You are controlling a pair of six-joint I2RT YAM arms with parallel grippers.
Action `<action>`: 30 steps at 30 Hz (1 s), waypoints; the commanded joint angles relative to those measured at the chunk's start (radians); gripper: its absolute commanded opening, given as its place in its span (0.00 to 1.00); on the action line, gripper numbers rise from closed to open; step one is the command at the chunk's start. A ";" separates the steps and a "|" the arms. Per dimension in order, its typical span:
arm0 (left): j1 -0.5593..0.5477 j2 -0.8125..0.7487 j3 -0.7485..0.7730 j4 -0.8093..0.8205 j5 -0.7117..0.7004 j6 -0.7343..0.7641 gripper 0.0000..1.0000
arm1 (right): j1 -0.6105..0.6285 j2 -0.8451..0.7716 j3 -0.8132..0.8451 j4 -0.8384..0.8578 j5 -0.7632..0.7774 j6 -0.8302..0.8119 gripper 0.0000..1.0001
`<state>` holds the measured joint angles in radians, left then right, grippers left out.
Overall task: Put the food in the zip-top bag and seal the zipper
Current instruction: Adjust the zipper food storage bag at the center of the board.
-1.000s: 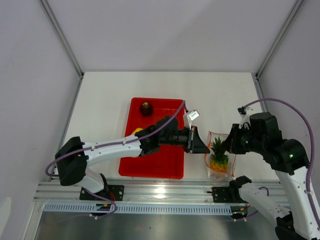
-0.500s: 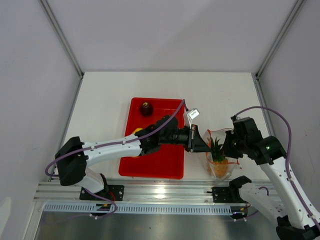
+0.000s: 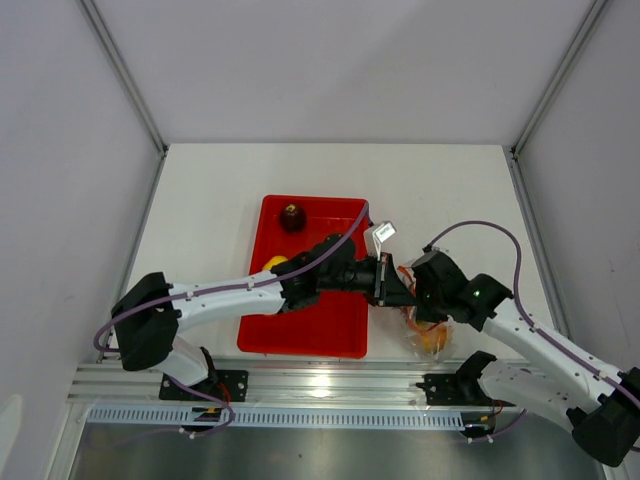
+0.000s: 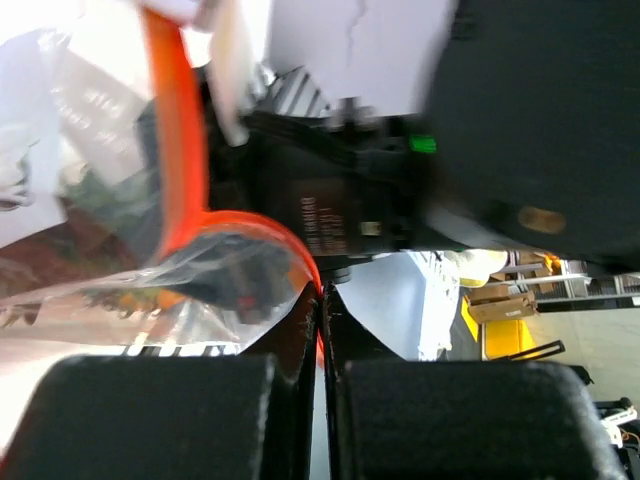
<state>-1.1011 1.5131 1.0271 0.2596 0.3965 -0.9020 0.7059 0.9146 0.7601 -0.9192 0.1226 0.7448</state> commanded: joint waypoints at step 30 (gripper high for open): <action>0.017 -0.057 -0.071 0.036 -0.010 -0.003 0.01 | 0.093 -0.014 0.043 0.017 0.193 0.035 0.00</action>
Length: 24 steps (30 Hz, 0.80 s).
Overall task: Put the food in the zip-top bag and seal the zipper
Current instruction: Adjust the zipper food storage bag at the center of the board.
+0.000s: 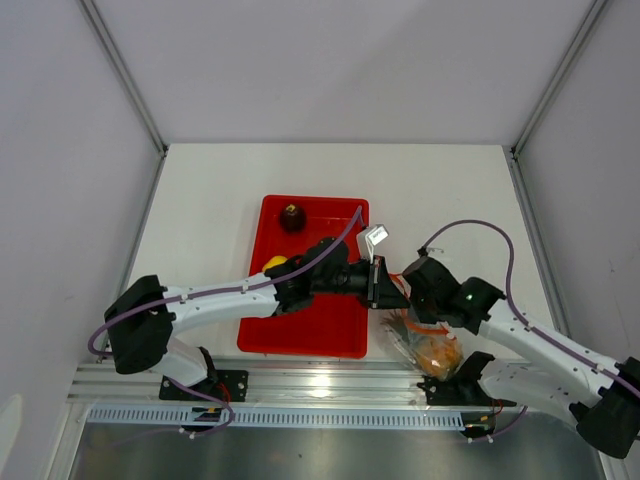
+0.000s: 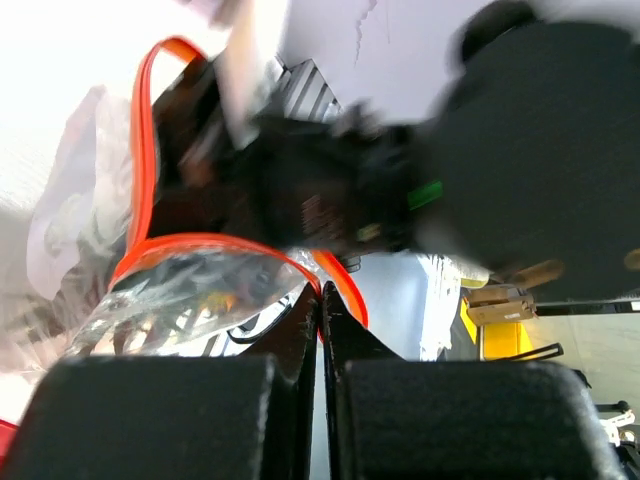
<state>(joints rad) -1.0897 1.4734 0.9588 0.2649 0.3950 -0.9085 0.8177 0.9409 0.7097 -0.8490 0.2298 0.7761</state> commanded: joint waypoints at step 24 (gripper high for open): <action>-0.001 -0.042 -0.006 0.030 0.005 0.005 0.01 | -0.261 -0.022 0.380 -0.335 -0.064 -0.275 0.47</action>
<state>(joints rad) -1.0897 1.4715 0.9569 0.2665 0.3958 -0.9081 0.5663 0.9260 1.1290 -1.1587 0.1829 0.5213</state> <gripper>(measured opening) 0.005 0.478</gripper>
